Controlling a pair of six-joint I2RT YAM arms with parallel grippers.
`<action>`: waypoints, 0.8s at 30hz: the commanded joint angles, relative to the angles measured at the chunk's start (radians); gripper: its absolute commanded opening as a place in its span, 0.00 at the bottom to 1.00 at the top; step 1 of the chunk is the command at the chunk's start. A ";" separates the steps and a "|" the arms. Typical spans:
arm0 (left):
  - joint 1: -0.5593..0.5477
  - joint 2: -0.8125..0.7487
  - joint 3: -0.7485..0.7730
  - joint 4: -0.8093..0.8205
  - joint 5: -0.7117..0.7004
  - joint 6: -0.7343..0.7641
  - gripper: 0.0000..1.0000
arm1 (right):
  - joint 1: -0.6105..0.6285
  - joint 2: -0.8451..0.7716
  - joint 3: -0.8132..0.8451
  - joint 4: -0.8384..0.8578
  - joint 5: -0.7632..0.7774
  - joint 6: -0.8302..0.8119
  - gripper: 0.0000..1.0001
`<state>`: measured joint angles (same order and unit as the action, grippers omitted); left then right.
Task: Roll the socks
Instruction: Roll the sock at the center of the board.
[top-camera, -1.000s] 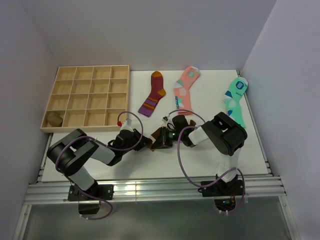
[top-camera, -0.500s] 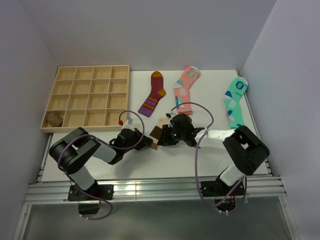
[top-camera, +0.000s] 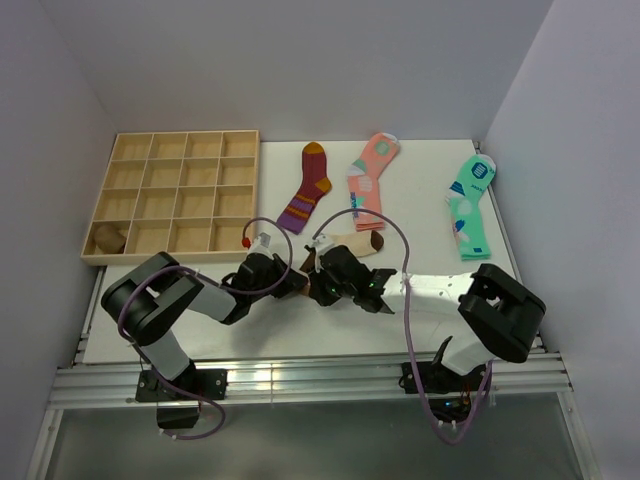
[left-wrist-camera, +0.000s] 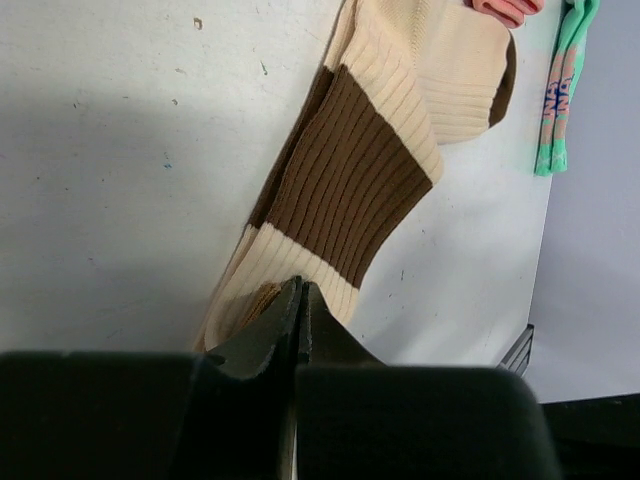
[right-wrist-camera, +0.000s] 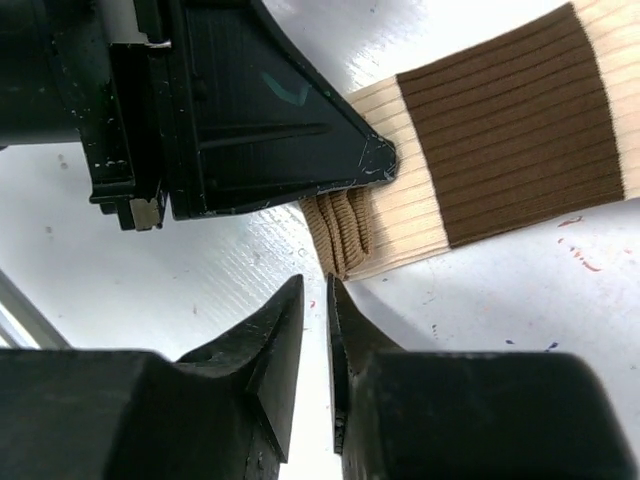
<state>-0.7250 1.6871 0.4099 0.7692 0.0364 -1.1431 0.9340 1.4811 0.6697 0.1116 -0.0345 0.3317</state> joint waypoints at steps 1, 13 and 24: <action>0.004 0.019 0.015 -0.047 0.013 0.032 0.05 | 0.020 -0.004 0.048 0.043 0.051 -0.049 0.22; 0.002 0.023 0.023 -0.067 0.017 0.039 0.05 | 0.063 0.086 0.096 0.019 0.108 -0.105 0.22; 0.002 0.019 0.026 -0.077 0.020 0.046 0.04 | 0.066 0.133 0.117 -0.023 0.174 -0.095 0.31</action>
<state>-0.7231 1.6936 0.4267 0.7506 0.0486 -1.1370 0.9905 1.6100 0.7517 0.1009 0.0902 0.2478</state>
